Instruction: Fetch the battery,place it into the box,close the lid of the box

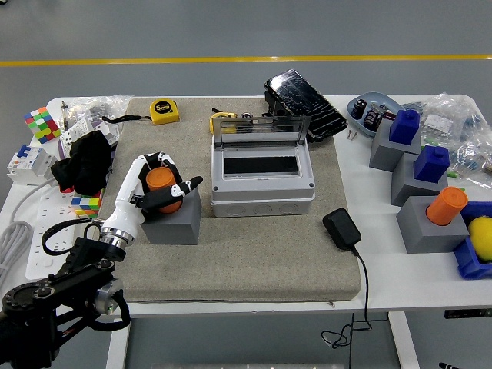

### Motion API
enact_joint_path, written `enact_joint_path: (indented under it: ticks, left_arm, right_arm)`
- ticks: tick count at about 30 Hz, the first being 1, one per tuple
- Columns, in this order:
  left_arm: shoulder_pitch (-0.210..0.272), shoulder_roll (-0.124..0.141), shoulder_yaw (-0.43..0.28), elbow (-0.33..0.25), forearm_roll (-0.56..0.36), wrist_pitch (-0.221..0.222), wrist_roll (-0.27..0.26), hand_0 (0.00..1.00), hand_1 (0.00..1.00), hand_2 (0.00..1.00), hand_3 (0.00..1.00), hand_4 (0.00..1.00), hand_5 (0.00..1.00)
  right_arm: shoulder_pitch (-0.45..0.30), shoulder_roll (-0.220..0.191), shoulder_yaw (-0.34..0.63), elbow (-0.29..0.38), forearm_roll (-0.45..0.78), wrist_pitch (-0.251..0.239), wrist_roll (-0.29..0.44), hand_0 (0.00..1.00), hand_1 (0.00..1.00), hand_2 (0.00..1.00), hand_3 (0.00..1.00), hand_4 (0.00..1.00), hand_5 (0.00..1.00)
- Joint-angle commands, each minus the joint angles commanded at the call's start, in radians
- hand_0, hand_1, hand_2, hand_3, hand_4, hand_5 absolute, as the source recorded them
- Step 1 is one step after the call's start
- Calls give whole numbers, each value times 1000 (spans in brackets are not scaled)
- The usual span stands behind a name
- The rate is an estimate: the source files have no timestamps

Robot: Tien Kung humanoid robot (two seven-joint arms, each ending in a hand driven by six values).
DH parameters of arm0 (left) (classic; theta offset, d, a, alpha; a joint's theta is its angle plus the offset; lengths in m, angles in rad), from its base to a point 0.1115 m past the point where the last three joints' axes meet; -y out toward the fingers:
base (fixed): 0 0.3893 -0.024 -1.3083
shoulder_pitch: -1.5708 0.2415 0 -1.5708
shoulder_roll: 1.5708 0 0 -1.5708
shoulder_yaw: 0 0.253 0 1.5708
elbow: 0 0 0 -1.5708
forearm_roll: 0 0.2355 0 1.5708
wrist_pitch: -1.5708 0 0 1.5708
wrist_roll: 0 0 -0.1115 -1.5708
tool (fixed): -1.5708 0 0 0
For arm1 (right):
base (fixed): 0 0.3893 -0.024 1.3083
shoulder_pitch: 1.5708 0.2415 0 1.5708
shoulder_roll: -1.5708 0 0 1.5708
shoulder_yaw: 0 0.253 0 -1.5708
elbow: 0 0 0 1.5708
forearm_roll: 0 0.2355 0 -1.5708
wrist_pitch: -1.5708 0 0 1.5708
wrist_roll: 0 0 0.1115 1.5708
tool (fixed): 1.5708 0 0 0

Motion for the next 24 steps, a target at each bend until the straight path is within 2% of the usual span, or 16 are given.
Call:
enact_joint_path:
  ticks: [6, 9, 15, 17, 20, 24]
  left_arm:
    - [0, 0, -22, -44, 48, 11, 0, 25, 4, 121, 145, 991, 2]
    - [-10, 3, -40, -80, 102, 19, 0, 25, 4, 121, 145, 991, 2]
    - [-60, 25, -58, -166, 305, 29, 2, 24, 2, 118, 142, 998, 2]
    - [-82, 27, -56, -181, 375, 39, 39, 24, 2, 118, 142, 998, 2]
    - [-136, 18, -45, -193, 504, 47, 162, 23, 2, 122, 145, 998, 2]
    - [-231, -22, -5, -164, 673, -33, 329, 19, 2, 128, 149, 998, 2]
  right_arm:
    - [-4, -1, 3, 0, 0, -3, 4, 672, 677, 691, 540, 911, 519]
    - [-5, -2, 7, 1, 0, -5, 7, 672, 677, 691, 540, 911, 519]
    - [-8, -1, 12, 0, 1, -6, 10, 671, 677, 691, 540, 911, 519]
    - [-9, -2, 12, 0, 2, -6, 11, 671, 677, 691, 540, 911, 519]
    - [-11, -3, 11, 0, 4, -7, 11, 671, 677, 690, 540, 910, 518]
    - [-10, -4, 4, -2, 8, -7, 10, 671, 677, 691, 540, 910, 519]
